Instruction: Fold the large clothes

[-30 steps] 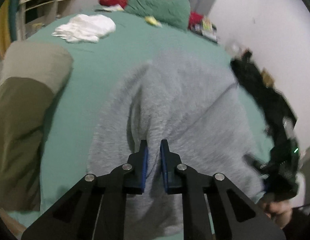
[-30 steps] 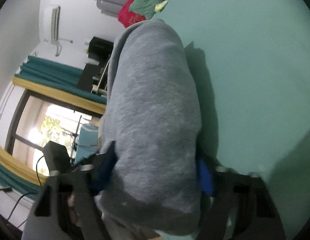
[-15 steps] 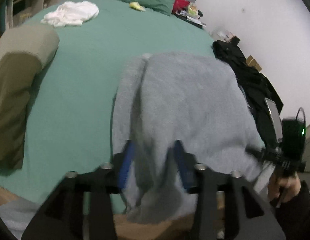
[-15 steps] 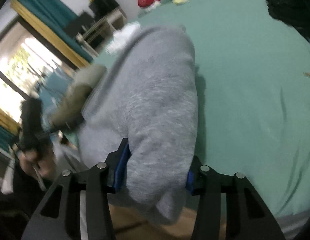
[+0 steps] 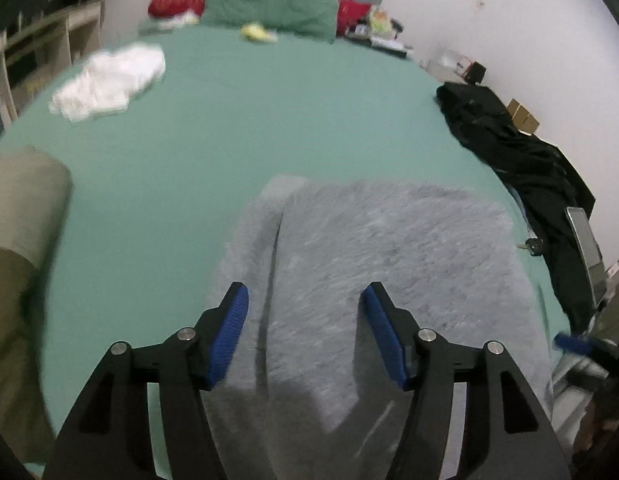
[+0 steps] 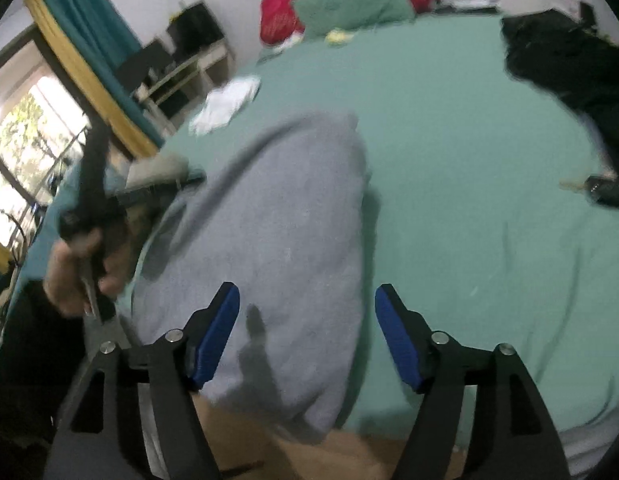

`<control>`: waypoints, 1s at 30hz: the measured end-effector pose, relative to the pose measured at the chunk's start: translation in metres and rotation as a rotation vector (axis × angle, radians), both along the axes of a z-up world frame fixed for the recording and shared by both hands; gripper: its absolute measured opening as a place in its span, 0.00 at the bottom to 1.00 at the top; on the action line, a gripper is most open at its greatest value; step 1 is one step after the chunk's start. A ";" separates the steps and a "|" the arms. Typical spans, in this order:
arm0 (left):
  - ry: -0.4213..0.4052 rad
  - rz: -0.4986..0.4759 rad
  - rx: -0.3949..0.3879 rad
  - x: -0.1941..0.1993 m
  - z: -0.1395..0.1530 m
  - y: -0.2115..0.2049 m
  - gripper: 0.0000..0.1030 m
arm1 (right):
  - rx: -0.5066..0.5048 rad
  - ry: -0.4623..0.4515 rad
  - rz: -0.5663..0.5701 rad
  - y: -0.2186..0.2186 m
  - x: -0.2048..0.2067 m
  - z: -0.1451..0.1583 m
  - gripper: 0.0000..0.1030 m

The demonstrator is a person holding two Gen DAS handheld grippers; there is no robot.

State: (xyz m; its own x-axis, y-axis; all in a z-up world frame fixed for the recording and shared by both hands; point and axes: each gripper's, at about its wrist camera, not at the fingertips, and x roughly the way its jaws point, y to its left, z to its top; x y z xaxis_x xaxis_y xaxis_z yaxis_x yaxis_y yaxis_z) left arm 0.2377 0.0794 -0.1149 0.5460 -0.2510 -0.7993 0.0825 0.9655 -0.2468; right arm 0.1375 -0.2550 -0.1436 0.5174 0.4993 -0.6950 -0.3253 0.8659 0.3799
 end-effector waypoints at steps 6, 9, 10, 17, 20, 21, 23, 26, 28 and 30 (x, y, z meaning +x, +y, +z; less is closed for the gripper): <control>0.039 0.021 -0.035 0.004 -0.012 0.013 0.62 | 0.023 -0.010 -0.106 -0.001 0.067 0.007 0.72; 0.054 0.030 -0.046 -0.001 -0.015 0.022 0.62 | -0.005 0.021 -0.079 0.025 0.107 -0.003 0.72; 0.059 0.038 -0.042 0.000 -0.015 0.023 0.62 | -0.063 0.053 -0.048 0.042 0.117 -0.014 0.72; 0.055 0.136 -0.115 -0.018 -0.014 0.060 0.62 | -0.296 -0.011 -0.003 0.083 0.118 -0.035 0.76; 0.071 0.180 -0.163 -0.030 -0.021 0.076 0.68 | -0.312 -0.040 -0.024 0.083 0.109 -0.032 0.79; 0.077 0.191 -0.179 -0.035 -0.023 0.080 0.69 | -0.314 -0.047 -0.041 0.082 0.105 -0.030 0.79; 0.086 0.198 -0.193 -0.043 -0.027 0.084 0.71 | -0.310 -0.060 -0.072 0.076 0.097 -0.023 0.79; 0.089 0.202 -0.193 -0.052 -0.030 0.086 0.73 | -0.259 -0.062 -0.102 0.066 0.093 -0.014 0.80; 0.077 0.201 -0.210 -0.055 -0.032 0.086 0.76 | -0.195 -0.049 -0.108 0.056 0.082 -0.010 0.80; 0.079 0.196 -0.237 -0.055 -0.035 0.086 0.78 | -0.146 -0.043 -0.108 0.051 0.072 -0.006 0.80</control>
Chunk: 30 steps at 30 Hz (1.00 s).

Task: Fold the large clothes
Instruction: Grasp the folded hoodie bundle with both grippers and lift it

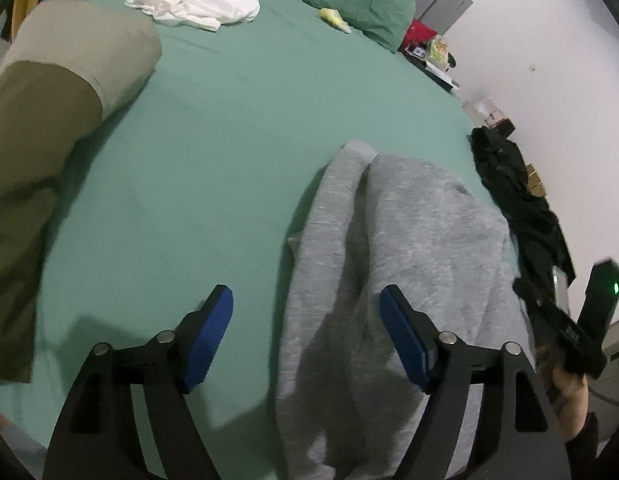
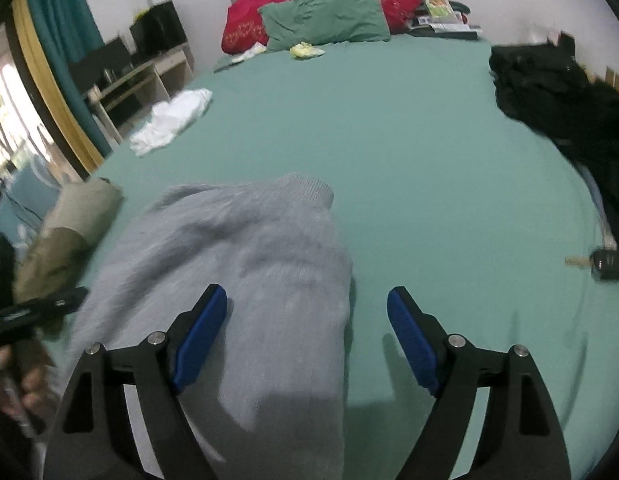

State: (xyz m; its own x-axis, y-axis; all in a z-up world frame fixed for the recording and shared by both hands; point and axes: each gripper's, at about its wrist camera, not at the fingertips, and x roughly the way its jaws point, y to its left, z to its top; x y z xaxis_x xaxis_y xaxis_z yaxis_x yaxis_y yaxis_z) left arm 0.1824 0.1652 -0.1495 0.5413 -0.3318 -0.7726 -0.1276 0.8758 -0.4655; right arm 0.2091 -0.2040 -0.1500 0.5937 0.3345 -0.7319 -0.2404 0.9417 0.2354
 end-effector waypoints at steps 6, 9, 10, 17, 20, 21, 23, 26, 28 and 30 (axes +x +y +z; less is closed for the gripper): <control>-0.005 -0.052 -0.178 0.008 -0.010 -0.015 0.80 | 0.012 0.008 0.039 0.004 -0.015 -0.007 0.80; 0.027 -0.155 -0.142 0.015 -0.017 -0.045 0.86 | 0.058 0.016 0.030 -0.002 -0.011 -0.020 0.90; 0.025 -0.181 -0.096 0.015 -0.018 -0.055 0.88 | 0.071 0.021 0.022 -0.004 -0.010 -0.024 0.93; 0.056 -0.220 -0.062 0.013 -0.020 -0.049 0.88 | 0.183 0.056 0.030 -0.016 -0.010 -0.034 0.93; 0.070 -0.201 0.031 0.009 -0.024 -0.039 0.88 | 0.212 0.054 0.073 -0.021 -0.010 -0.035 0.93; 0.087 -0.204 0.008 0.009 -0.028 -0.038 0.88 | 0.225 0.057 0.085 -0.022 -0.010 -0.036 0.93; 0.095 -0.217 0.008 0.011 -0.032 -0.040 0.90 | 0.256 0.077 0.090 -0.024 -0.009 -0.040 0.93; 0.098 -0.240 -0.020 0.012 -0.034 -0.043 0.90 | 0.337 0.131 0.084 -0.026 -0.004 -0.051 0.93; 0.092 -0.277 -0.059 0.012 -0.035 -0.056 0.90 | 0.388 0.157 0.077 -0.024 -0.003 -0.059 0.93; 0.092 -0.287 -0.054 0.013 -0.035 -0.062 0.90 | 0.425 0.176 0.075 -0.021 -0.003 -0.065 0.93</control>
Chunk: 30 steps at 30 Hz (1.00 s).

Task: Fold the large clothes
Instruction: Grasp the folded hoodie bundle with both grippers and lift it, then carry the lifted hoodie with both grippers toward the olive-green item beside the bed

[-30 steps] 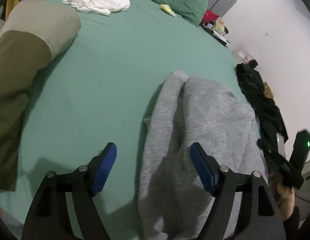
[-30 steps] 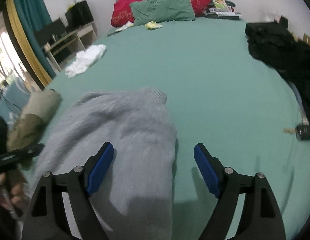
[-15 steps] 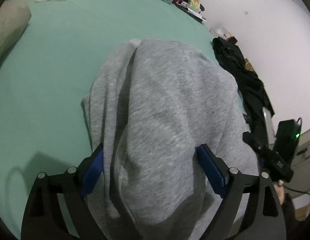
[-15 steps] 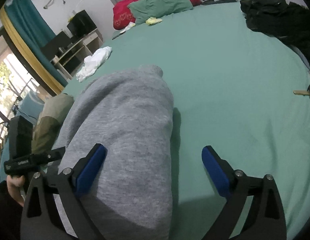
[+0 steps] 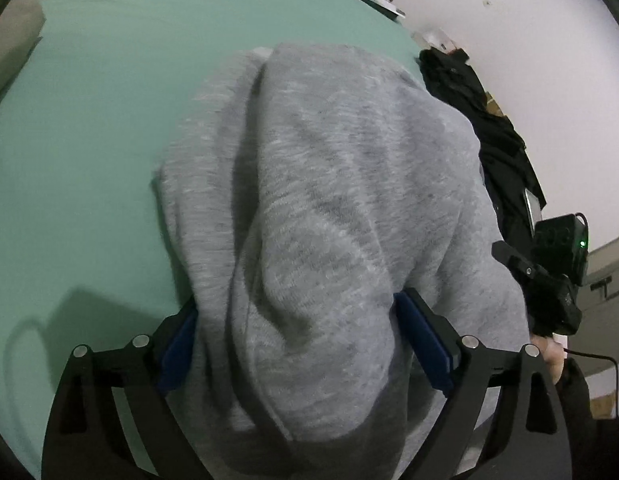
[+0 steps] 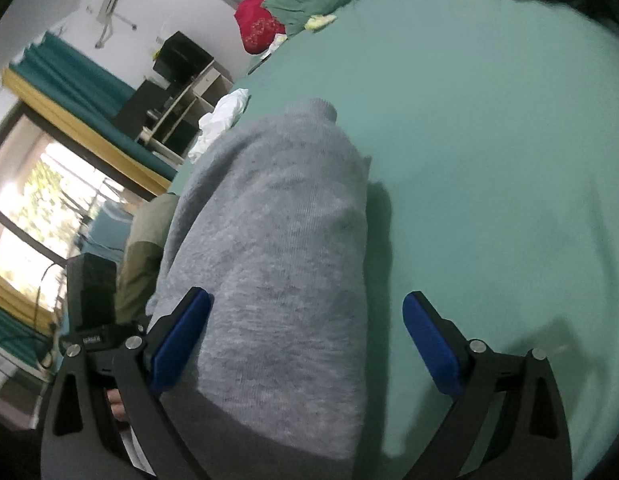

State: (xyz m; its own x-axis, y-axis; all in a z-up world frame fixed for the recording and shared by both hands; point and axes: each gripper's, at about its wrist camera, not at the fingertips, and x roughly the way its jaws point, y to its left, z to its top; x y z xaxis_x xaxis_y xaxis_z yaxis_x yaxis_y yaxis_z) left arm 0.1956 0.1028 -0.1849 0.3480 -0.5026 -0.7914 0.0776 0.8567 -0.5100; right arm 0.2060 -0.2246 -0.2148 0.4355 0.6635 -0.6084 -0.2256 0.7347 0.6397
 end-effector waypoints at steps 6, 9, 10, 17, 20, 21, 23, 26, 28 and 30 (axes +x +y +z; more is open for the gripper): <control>-0.025 -0.013 -0.045 -0.006 0.005 0.001 0.85 | 0.049 0.014 0.008 0.014 0.001 -0.006 0.93; -0.025 -0.017 -0.029 -0.006 -0.001 0.004 0.85 | 0.050 0.008 0.025 0.027 0.003 -0.006 0.92; -0.028 -0.020 -0.014 -0.003 -0.003 -0.001 0.85 | 0.047 0.003 0.038 0.033 0.003 -0.006 0.92; -0.052 0.011 0.026 0.004 -0.004 -0.016 0.86 | 0.038 -0.018 0.046 0.042 0.003 -0.006 0.85; -0.071 0.015 0.039 -0.002 0.000 -0.016 0.73 | 0.023 -0.027 0.030 0.043 -0.001 -0.004 0.80; -0.093 0.019 0.053 -0.006 0.004 -0.019 0.68 | 0.008 -0.037 0.025 0.045 -0.003 -0.001 0.79; -0.128 0.034 0.099 -0.012 0.010 -0.035 0.48 | -0.027 -0.060 0.021 0.049 -0.008 0.007 0.72; -0.157 0.070 0.142 -0.020 0.019 -0.041 0.41 | -0.056 -0.095 0.021 0.052 -0.013 0.016 0.65; -0.163 0.090 0.149 -0.024 0.023 -0.042 0.40 | -0.046 -0.096 0.022 0.049 -0.014 0.019 0.63; -0.177 0.101 0.160 -0.028 0.029 -0.045 0.39 | -0.038 -0.100 0.025 0.046 -0.015 0.021 0.61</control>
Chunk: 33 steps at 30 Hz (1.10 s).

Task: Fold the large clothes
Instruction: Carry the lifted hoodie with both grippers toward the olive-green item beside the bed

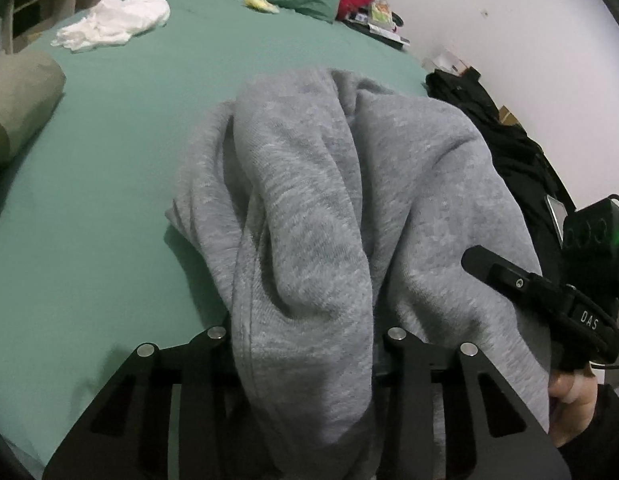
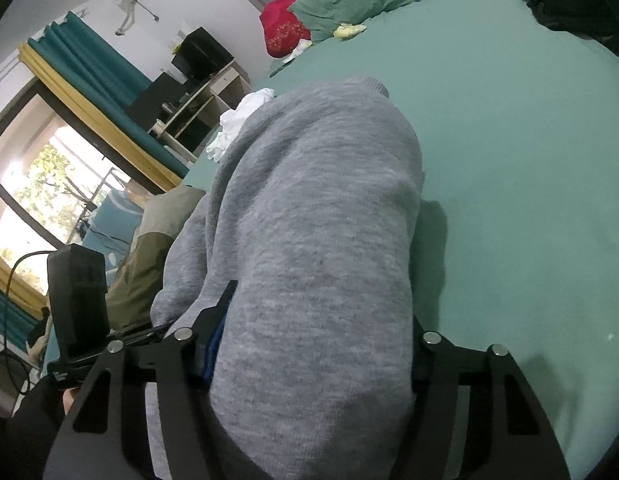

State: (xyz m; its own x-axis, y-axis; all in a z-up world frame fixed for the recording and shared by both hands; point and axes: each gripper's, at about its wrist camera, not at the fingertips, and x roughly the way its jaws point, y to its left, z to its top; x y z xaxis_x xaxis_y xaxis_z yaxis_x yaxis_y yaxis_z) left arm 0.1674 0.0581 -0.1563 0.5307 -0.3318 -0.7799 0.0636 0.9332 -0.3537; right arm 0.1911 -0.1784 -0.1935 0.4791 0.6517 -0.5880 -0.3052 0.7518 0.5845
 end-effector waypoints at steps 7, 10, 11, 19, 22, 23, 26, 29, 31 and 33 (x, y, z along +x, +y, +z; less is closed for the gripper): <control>-0.023 -0.006 0.035 -0.013 0.015 -0.001 0.38 | -0.026 -0.058 0.021 -0.004 -0.012 0.013 0.60; -0.032 0.000 0.026 -0.017 0.021 -0.002 0.38 | -0.015 -0.069 0.019 -0.007 -0.014 0.017 0.60; -0.035 0.001 0.024 -0.017 0.023 -0.003 0.38 | -0.013 -0.074 0.019 -0.007 -0.012 0.019 0.60; -0.083 -0.011 0.019 -0.027 0.051 -0.004 0.38 | -0.024 -0.163 0.023 -0.007 -0.027 0.044 0.60; -0.101 -0.023 0.023 -0.030 0.061 -0.006 0.38 | -0.028 -0.189 0.019 -0.007 -0.034 0.055 0.60; -0.107 -0.027 0.022 -0.031 0.064 -0.006 0.38 | -0.029 -0.195 0.017 -0.008 -0.036 0.057 0.60; -0.125 -0.034 0.021 -0.034 0.074 -0.007 0.38 | -0.032 -0.221 0.010 -0.009 -0.043 0.067 0.60; -0.145 -0.041 0.021 -0.038 0.086 -0.008 0.38 | -0.034 -0.248 -0.001 -0.008 -0.050 0.078 0.60; -0.163 -0.048 0.019 -0.040 0.095 -0.009 0.38 | -0.033 -0.265 -0.007 -0.008 -0.054 0.086 0.60; -0.182 -0.056 0.016 -0.043 0.104 -0.008 0.38 | -0.034 -0.287 -0.014 -0.007 -0.059 0.094 0.60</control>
